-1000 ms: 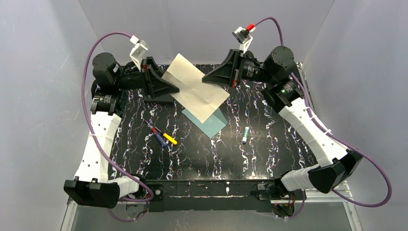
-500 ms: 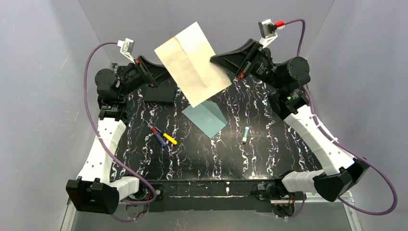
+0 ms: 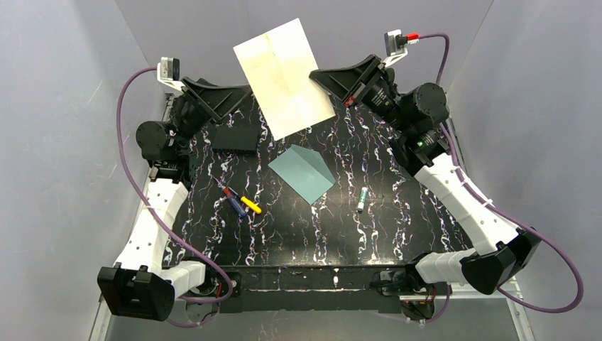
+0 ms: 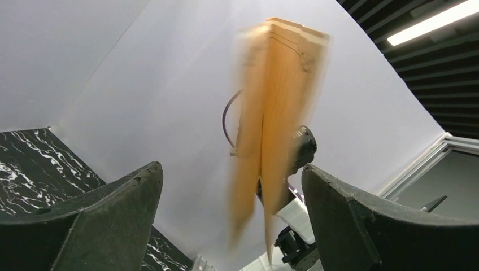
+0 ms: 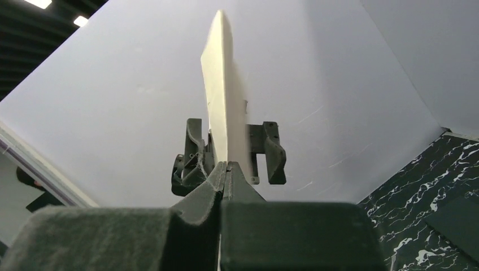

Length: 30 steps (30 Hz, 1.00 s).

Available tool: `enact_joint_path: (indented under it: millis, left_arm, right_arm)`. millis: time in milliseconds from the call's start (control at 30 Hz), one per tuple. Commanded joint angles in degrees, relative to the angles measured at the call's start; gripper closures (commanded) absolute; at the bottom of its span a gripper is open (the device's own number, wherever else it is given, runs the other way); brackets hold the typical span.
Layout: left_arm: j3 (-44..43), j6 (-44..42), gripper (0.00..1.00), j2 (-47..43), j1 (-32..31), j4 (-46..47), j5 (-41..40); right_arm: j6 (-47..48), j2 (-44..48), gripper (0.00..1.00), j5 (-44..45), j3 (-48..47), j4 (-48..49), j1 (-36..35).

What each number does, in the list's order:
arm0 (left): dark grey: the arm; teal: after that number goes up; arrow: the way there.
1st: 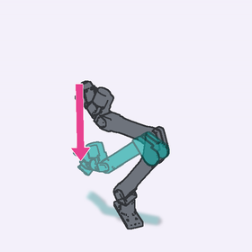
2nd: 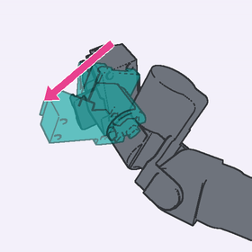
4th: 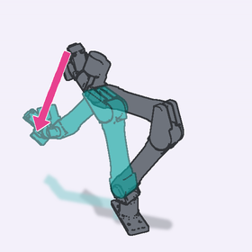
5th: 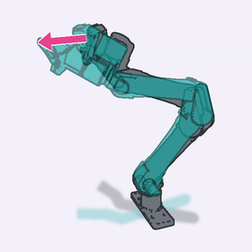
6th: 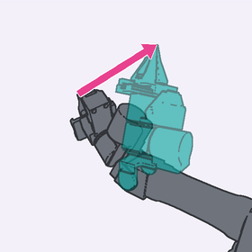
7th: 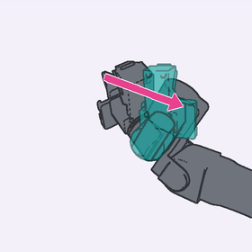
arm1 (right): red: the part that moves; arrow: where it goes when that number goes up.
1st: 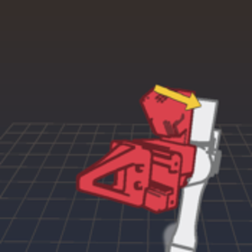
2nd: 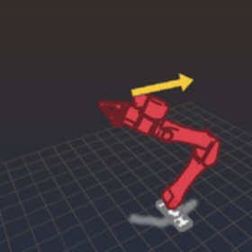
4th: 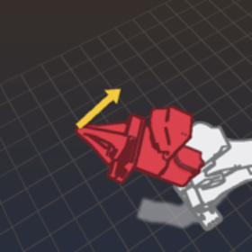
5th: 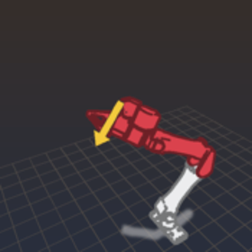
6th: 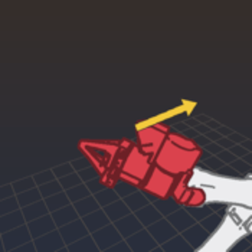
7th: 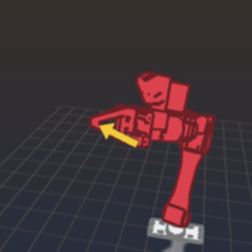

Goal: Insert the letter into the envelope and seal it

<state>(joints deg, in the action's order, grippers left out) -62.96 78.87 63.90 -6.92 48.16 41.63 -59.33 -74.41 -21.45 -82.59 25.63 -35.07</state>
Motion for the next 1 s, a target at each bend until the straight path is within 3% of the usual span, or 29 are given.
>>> enact_joint_path:
  millis: [0, 200, 433, 600, 800, 967]
  left_arm:
    - [-1.0, 2.3, 0.09, -0.7, -0.2, 3.2, -1.0]
    - [-0.1, 0.8, 0.07, -1.9, -0.6, 3.2, -1.9]
    - [-1.6, 0.3, 0.05, -0.2, -2.2, 3.2, -1.5]
    - [-2.1, -0.6, 0.05, 1.2, -3.9, 3.0, -1.0]
    - [-1.5, -1.2, 0.05, 1.3, -4.9, 1.0, -1.2]
    - [-5.6, 0.9, 0.05, 3.4, -9.2, 1.0, -0.5]
  right_arm:
    - [0.8, 0.6, 0.99, 5.0, 0.1, 0.6, -0.3]
    - [0.1, -0.6, 0.99, 5.5, -0.6, 0.7, -0.3]
    - [-1.0, -2.7, 0.99, -0.2, -2.9, 3.8, -0.8]
    - [-8.1, -4.4, 0.99, -3.5, -3.4, 12.7, -1.2]
    - [-14.0, -4.4, 0.99, -2.8, -5.0, 15.6, -1.3]
    - [-19.2, -4.9, 0.99, -2.0, -4.4, 18.3, -1.3]
